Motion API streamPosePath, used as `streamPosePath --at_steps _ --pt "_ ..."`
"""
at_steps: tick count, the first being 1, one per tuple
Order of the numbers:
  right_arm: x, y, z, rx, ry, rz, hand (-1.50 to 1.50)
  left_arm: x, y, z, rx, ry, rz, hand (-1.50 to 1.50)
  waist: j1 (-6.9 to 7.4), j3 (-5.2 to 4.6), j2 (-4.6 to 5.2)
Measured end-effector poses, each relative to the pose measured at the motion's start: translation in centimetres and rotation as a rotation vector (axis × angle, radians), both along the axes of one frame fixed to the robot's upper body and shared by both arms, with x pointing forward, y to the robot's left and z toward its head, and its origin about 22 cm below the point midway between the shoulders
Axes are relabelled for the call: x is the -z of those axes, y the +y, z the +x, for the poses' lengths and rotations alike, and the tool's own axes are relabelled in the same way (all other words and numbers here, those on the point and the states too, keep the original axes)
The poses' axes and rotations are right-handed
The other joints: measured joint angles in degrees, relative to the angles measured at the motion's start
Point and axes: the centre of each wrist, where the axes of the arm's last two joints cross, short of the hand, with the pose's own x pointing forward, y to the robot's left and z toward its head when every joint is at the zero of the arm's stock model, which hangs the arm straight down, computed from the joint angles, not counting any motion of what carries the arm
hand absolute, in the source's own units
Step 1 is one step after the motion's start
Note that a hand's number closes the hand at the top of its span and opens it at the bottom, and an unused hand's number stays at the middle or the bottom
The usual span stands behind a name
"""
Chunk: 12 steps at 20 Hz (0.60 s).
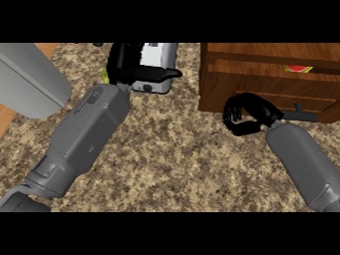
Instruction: Pick up the cup, place it into the drawer and close the drawer
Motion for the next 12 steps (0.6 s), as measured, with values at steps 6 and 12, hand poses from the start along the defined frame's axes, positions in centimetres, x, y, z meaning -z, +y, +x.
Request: streamPosePath --at_steps 6,12 --pt "-2.1 -2.3 2.6 0.094 -0.049 0.096 1.50 1.4 2.1 -0.8 0.019 0.005 -0.005 -1.50 1.74 0.32 0.80" --pt "-2.2 -3.5 2.7 0.086 -0.005 0.176 1.50 1.6 3.2 -1.1 0.044 0.004 -0.002 -1.50 2.58 0.40 0.72"
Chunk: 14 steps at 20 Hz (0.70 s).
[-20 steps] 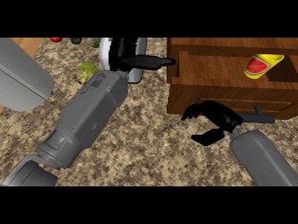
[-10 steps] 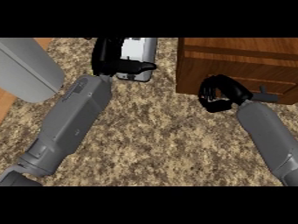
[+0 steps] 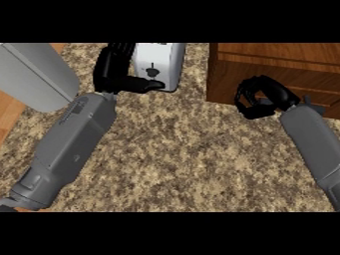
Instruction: Pick up the cup, place it into the drawer and close the drawer
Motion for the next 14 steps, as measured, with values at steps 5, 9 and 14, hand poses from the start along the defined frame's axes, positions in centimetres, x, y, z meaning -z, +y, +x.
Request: streamPosePath --at_steps 5,9,14 --pt "-0.3 -1.0 -0.1 -0.014 0.038 0.055 1.50 0.5 0.5 -0.4 0.025 0.000 0.005 -1.50 0.78 0.18 0.13" --pt "-0.7 -1.8 -0.1 -0.026 0.069 0.088 1.50 0.6 0.8 -0.6 0.043 -0.002 -0.001 -1.50 1.37 0.32 0.33" --pt "-1.1 -2.5 -0.3 -0.038 0.096 0.131 1.50 0.7 1.2 -0.8 0.060 -0.002 -0.007 -1.50 1.94 0.53 0.65"
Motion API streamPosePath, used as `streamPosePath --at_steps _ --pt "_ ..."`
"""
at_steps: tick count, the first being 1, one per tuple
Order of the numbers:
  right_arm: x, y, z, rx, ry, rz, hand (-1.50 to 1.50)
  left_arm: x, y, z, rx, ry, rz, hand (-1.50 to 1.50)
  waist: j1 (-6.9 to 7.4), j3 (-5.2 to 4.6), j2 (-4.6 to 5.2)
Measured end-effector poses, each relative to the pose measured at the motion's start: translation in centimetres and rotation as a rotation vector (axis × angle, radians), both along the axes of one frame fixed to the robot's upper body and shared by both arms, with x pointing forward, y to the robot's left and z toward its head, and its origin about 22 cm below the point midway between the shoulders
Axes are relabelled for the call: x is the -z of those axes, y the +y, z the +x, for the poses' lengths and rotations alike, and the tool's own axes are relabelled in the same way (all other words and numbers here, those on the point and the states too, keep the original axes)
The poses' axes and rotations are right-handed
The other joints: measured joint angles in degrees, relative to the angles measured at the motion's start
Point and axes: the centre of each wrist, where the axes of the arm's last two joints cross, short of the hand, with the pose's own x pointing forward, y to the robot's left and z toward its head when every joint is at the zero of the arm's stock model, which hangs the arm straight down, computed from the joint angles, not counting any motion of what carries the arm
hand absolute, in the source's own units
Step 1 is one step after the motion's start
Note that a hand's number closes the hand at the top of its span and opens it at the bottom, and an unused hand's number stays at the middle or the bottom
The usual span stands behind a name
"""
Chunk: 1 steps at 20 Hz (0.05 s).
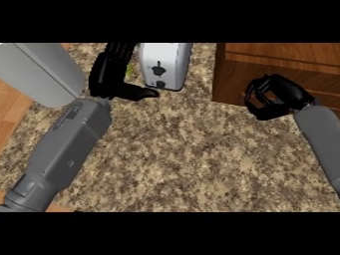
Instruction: Pick up the cup, place it into the drawer and close the drawer
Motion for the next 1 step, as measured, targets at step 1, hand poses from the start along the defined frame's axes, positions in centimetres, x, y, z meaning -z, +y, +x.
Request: streamPosePath --at_steps 1 --pt "-0.06 -0.11 -0.04 -0.003 0.001 0.004 1.50 0.05 -0.03 -0.05 0.002 0.001 -0.002 -1.50 0.10 0.01 0.09"
